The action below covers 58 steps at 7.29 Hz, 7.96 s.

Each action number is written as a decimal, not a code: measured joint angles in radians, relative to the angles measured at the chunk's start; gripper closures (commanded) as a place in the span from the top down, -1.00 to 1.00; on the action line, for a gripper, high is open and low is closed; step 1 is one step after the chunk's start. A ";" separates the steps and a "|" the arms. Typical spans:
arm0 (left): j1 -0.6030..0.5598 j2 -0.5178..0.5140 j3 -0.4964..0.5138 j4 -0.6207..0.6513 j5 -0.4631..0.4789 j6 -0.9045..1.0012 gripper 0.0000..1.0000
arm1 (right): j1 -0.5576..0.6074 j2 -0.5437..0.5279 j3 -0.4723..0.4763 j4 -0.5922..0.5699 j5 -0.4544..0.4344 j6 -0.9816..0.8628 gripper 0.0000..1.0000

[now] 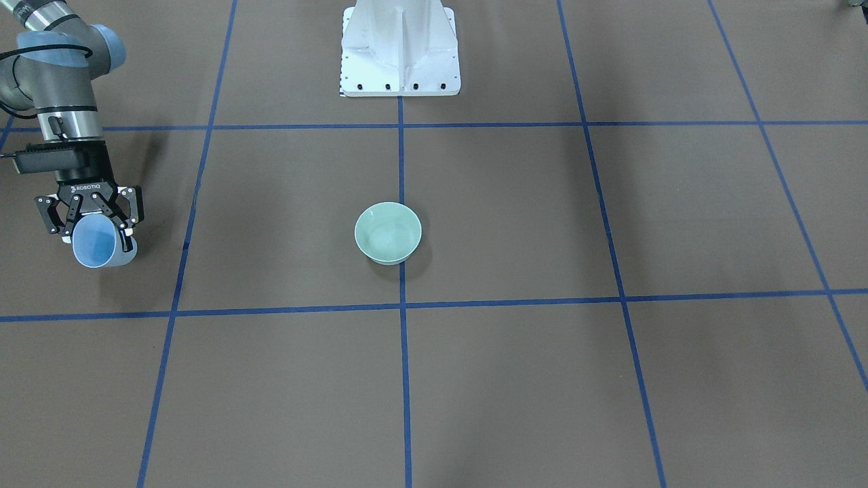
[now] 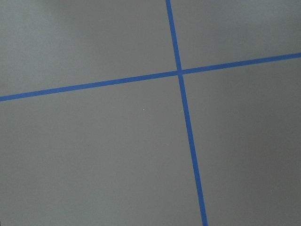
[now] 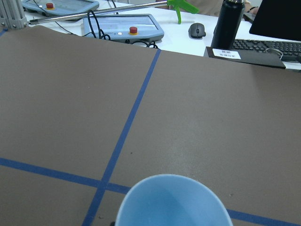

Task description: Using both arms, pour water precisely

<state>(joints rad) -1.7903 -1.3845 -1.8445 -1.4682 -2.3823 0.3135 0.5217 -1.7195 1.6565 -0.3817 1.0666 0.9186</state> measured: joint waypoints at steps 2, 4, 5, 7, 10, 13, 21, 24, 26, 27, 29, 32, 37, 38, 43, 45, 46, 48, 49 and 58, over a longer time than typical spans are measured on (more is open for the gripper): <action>0.001 -0.003 0.001 0.000 0.000 -0.001 1.00 | -0.049 0.005 -0.042 0.044 -0.109 0.003 1.00; 0.002 -0.004 0.001 0.000 0.000 -0.001 1.00 | -0.069 0.010 -0.058 0.067 -0.160 0.032 1.00; 0.002 -0.004 0.001 0.000 0.000 -0.002 1.00 | -0.072 0.010 -0.061 0.093 -0.167 0.041 1.00; 0.002 -0.004 0.001 0.000 0.000 -0.003 1.00 | -0.072 0.008 -0.051 0.121 -0.166 0.041 1.00; 0.002 -0.002 0.001 0.001 -0.006 -0.010 1.00 | 0.022 0.002 -0.012 0.122 0.006 0.004 1.00; 0.002 -0.007 0.000 -0.041 -0.105 -0.013 1.00 | 0.309 0.083 -0.010 -0.013 0.442 -0.027 1.00; 0.268 -0.147 -0.088 -0.370 -0.196 -0.610 1.00 | 0.864 0.283 -0.022 -0.986 1.115 -0.823 1.00; 0.525 -0.308 -0.097 -0.366 -0.055 -0.974 0.99 | 0.956 0.218 -0.040 -1.160 1.123 -1.030 1.00; 0.741 -0.431 -0.082 -0.363 0.111 -1.223 0.99 | 0.980 0.187 -0.051 -1.170 1.124 -1.043 1.00; 0.851 -0.507 -0.049 -0.362 0.210 -1.336 0.99 | 0.983 0.181 -0.063 -1.170 1.126 -1.045 1.00; 1.037 -0.694 0.084 -0.361 0.381 -1.518 0.99 | 0.985 0.174 -0.093 -1.169 1.148 -1.045 1.00; 1.188 -0.888 0.277 -0.362 0.519 -1.634 0.99 | 0.986 0.173 -0.122 -1.169 1.157 -1.043 1.00; 1.296 -0.959 0.371 -0.362 0.602 -1.667 -0.86 | 0.990 0.175 -0.124 -1.169 1.157 -1.040 1.00; 1.303 -0.973 0.389 -0.362 0.605 -1.668 -1.00 | 0.995 0.175 -0.125 -1.169 1.156 -1.040 1.00; 1.289 -0.980 0.377 -0.361 0.597 -1.643 -1.00 | 1.000 0.175 -0.133 -1.168 1.155 -1.042 1.00; 1.249 -0.918 0.306 -0.353 0.555 -1.556 -1.00 | 1.000 0.176 -0.134 -1.168 1.153 -1.043 1.00; 1.216 -0.846 0.245 -0.350 0.513 -1.499 -1.00 | 1.000 0.176 -0.135 -1.168 1.153 -1.043 1.00; 1.131 -0.659 0.121 -0.355 0.428 -1.346 -1.00 | 1.000 0.175 -0.135 -1.165 1.154 -1.042 1.00; 1.082 -0.576 0.086 -0.367 0.394 -1.256 -1.00 | 1.000 0.175 -0.137 -1.159 1.153 -1.042 1.00; 0.666 -0.230 0.299 -0.578 0.087 -0.532 -0.54 | 1.000 0.174 -0.143 -1.145 1.156 -1.042 1.00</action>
<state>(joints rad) -1.1246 -1.6149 -1.5459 -2.0466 -2.2956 -0.2185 1.5217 -1.5453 1.5135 -1.5269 2.2222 -0.1230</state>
